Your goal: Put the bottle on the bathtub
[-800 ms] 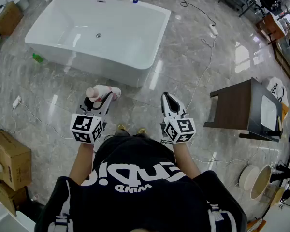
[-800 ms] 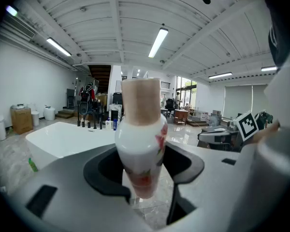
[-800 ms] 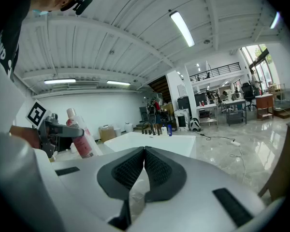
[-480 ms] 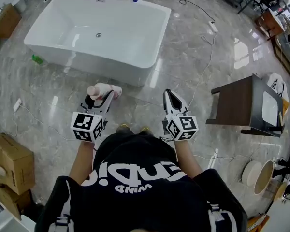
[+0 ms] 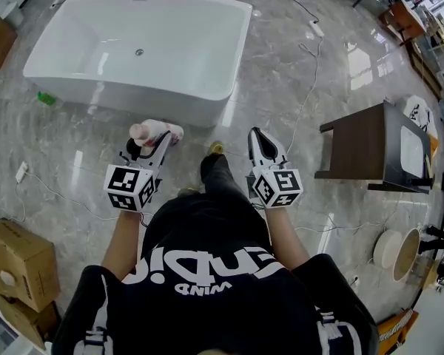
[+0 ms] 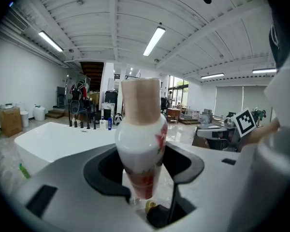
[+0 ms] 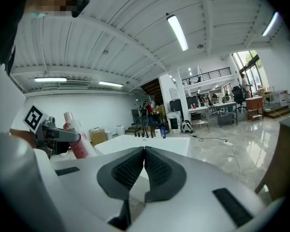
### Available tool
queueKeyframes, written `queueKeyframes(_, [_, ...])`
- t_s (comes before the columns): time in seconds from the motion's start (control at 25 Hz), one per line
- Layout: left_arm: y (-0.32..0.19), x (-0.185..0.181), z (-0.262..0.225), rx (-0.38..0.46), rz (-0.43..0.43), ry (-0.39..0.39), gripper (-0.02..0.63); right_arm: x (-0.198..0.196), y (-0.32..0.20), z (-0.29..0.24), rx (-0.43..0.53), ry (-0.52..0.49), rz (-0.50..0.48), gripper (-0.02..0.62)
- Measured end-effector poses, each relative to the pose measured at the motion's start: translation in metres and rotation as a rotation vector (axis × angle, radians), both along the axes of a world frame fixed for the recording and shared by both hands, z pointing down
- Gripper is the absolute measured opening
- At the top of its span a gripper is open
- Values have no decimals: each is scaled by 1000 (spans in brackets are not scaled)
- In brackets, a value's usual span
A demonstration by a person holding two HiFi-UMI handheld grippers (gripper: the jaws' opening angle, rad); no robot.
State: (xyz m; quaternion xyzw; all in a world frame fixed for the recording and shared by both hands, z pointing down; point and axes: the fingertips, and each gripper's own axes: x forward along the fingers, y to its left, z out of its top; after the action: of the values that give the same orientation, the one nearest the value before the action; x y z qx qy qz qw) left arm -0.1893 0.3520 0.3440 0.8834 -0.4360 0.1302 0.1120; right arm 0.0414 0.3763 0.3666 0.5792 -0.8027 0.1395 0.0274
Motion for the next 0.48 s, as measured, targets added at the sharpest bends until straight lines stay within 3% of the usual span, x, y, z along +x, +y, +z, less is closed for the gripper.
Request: queueKeyframes(0.48, [-100, 14, 6, -13, 3, -1, 232, 11, -99, 16, -16, -25, -2, 25])
